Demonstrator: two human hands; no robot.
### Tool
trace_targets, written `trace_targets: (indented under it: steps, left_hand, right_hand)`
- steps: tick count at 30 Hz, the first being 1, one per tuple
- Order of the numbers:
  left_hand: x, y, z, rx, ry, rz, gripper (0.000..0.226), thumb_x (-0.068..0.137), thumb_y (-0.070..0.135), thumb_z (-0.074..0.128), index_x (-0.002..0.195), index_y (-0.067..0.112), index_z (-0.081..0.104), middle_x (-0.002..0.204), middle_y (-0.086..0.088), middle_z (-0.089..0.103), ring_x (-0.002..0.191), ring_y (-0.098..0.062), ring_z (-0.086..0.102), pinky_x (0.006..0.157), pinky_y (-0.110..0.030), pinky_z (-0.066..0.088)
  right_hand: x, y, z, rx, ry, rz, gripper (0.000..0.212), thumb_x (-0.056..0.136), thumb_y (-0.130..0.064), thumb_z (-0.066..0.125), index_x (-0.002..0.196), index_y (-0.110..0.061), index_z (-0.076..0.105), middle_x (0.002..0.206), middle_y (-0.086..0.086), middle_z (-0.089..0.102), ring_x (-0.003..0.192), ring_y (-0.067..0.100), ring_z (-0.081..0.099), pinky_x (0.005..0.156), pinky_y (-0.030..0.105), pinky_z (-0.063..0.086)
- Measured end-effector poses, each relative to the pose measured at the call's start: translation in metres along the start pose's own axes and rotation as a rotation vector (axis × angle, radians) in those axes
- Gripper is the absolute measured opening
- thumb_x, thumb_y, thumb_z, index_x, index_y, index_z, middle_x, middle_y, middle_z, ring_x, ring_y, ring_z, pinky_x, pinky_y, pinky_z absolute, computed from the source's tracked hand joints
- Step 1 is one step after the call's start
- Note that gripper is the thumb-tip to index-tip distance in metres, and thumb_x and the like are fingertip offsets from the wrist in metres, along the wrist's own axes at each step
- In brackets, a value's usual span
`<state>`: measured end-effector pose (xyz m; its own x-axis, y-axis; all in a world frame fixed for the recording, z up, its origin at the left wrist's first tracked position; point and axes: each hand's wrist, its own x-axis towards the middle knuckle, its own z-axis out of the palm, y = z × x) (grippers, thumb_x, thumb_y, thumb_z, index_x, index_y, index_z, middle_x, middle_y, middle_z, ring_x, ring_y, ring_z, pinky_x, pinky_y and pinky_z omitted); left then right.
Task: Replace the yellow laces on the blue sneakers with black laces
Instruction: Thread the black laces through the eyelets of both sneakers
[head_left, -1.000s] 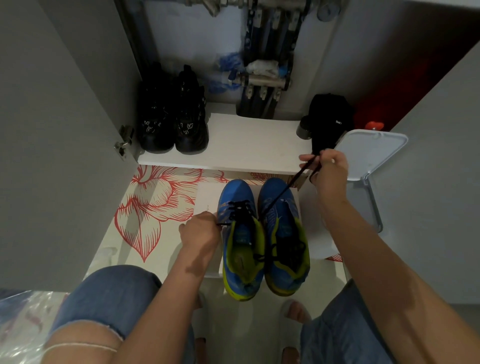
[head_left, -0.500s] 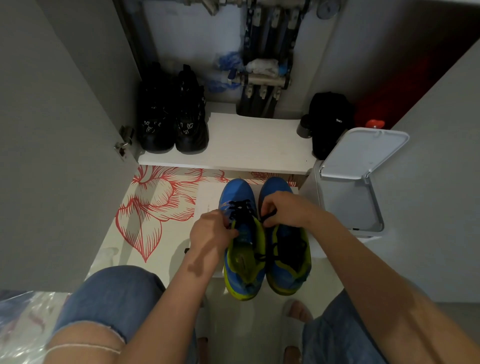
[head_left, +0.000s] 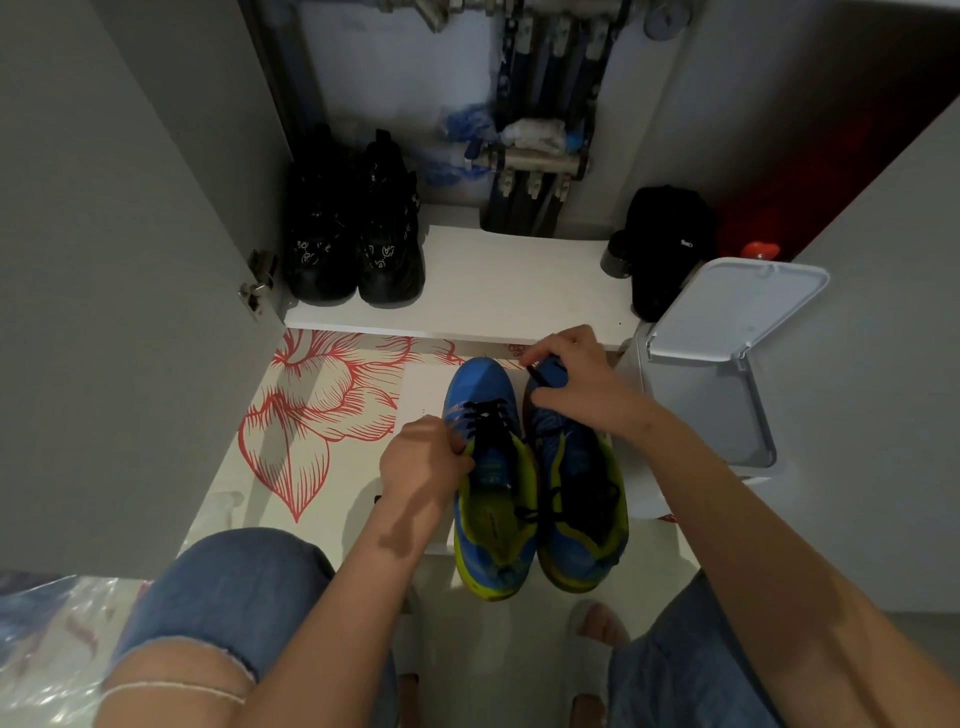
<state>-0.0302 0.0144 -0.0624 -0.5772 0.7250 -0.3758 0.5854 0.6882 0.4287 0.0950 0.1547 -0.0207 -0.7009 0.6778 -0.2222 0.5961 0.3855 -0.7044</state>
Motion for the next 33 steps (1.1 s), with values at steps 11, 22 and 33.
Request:
trace_targets:
  steps: [11, 22, 33]
  left_hand:
    - [0.005, -0.012, -0.009, -0.388, -0.134, -0.082, 0.017, 0.083, 0.012, 0.066, 0.09, -0.001, 0.073, 0.08, -0.016, 0.071, 0.076, -0.026, 0.065, 0.082, -0.041, 0.056]
    - [-0.002, -0.005, -0.016, -0.545, -0.203, -0.18, 0.012, 0.084, 0.008, 0.067, 0.095, 0.003, 0.069, 0.089, -0.018, 0.071, 0.083, -0.029, 0.071, 0.072, -0.035, 0.058]
    - [-0.01, 0.011, -0.038, -0.419, -0.282, 0.007, 0.024, 0.091, 0.012, 0.057, 0.112, 0.012, 0.068, 0.113, -0.016, 0.063, 0.101, -0.028, 0.061, 0.085, -0.039, 0.052]
  right_hand:
    - [-0.003, -0.015, 0.047, -0.168, -0.22, -0.161, 0.048, 0.087, 0.017, 0.04, 0.125, -0.007, 0.056, 0.143, 0.007, 0.033, 0.129, 0.021, 0.037, 0.099, 0.02, 0.033]
    - [-0.017, -0.022, 0.066, -0.277, -0.379, -0.073, 0.03, 0.095, -0.012, 0.042, 0.122, -0.011, 0.029, 0.07, 0.003, 0.048, 0.057, 0.018, 0.047, 0.052, 0.03, 0.037]
    - [-0.014, -0.017, 0.071, -0.186, -0.418, -0.045, 0.041, 0.093, -0.008, 0.044, 0.127, -0.012, 0.021, 0.07, 0.004, 0.049, 0.055, 0.017, 0.048, 0.05, 0.026, 0.036]
